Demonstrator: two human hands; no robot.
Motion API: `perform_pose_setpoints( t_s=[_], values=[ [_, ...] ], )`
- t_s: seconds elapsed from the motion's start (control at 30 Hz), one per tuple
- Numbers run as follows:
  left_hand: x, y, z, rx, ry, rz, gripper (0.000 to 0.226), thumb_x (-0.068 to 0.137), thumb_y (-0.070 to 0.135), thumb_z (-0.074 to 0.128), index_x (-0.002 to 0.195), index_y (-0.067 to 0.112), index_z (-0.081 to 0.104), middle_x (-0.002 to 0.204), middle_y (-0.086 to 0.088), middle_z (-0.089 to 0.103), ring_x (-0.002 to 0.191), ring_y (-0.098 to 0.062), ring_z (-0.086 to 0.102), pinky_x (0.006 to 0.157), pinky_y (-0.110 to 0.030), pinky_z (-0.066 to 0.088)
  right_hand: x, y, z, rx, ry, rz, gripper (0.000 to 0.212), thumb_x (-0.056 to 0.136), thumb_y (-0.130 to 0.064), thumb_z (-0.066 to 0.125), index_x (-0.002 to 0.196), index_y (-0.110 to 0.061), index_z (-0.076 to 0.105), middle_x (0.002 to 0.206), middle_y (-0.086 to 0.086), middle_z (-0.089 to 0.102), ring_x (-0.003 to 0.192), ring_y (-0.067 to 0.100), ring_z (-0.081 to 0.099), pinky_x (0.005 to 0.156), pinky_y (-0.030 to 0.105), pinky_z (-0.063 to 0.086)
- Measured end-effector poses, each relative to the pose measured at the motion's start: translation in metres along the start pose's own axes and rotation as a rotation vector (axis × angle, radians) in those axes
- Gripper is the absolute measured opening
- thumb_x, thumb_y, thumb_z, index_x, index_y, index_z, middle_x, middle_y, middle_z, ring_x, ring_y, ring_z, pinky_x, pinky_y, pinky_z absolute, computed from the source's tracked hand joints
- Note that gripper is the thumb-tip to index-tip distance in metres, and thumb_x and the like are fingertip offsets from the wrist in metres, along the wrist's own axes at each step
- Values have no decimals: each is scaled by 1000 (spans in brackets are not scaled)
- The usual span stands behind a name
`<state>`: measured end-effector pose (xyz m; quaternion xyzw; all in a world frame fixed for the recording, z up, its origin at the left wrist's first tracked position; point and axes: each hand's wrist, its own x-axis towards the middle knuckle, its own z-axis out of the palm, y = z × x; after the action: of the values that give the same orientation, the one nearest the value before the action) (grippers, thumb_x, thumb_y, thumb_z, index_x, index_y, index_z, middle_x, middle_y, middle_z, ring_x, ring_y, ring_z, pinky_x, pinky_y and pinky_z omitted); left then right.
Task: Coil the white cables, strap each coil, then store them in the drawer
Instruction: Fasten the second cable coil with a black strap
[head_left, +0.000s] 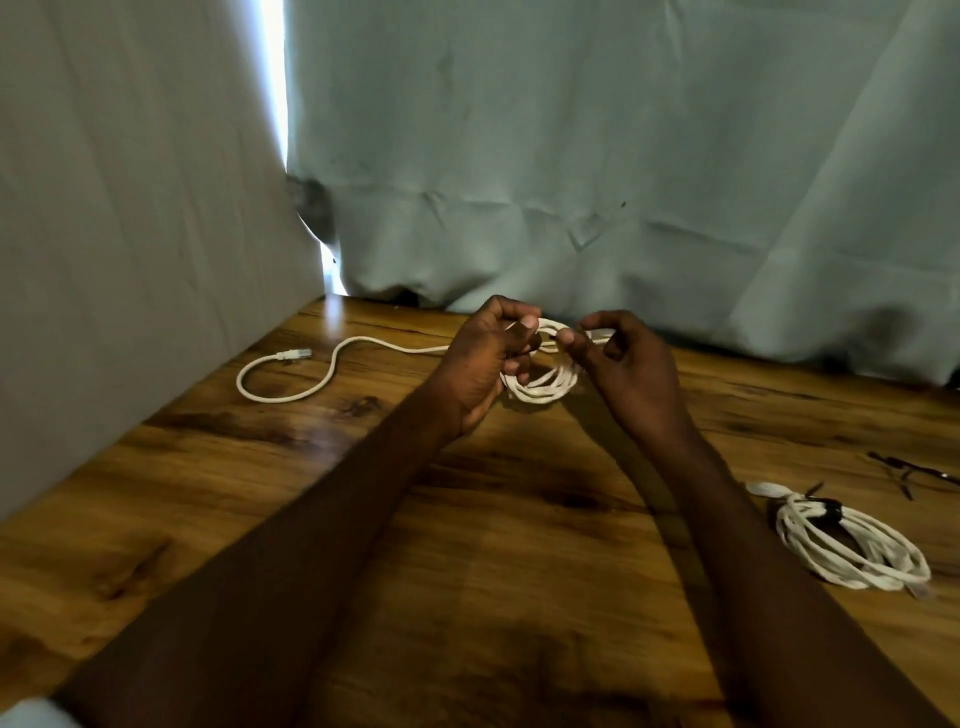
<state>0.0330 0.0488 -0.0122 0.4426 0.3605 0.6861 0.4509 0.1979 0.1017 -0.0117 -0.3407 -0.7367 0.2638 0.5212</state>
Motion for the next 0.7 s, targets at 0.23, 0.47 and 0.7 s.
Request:
perform_pose_setpoints(
  t_s=[0.23,0.47,0.7],
  values=[
    [0,-6,-2,165,71,75,12,102,2,53,100,13,57,75,-6,52,46,-3,39,50,-26,37,8,9,-7,-227,-67,172,29,101,-37,61,100,-15,80,91,2,75,88,17,67,79,32,47],
    [-2,-19,-2,438,14,203,9,99,18,59,99,27,60,88,0,65,77,-11,60,66,-31,47,3,-4,-9,-66,-101,284,21,99,-23,68,82,-15,78,51,-12,62,49,0,55,57,26,43],
    [-7,-25,5,478,-84,264,12,97,17,57,108,19,52,105,-17,69,98,-23,66,90,-51,52,-5,-30,-4,164,-110,122,10,95,-8,71,92,-4,79,63,-2,71,57,1,62,57,14,46]
  ],
)
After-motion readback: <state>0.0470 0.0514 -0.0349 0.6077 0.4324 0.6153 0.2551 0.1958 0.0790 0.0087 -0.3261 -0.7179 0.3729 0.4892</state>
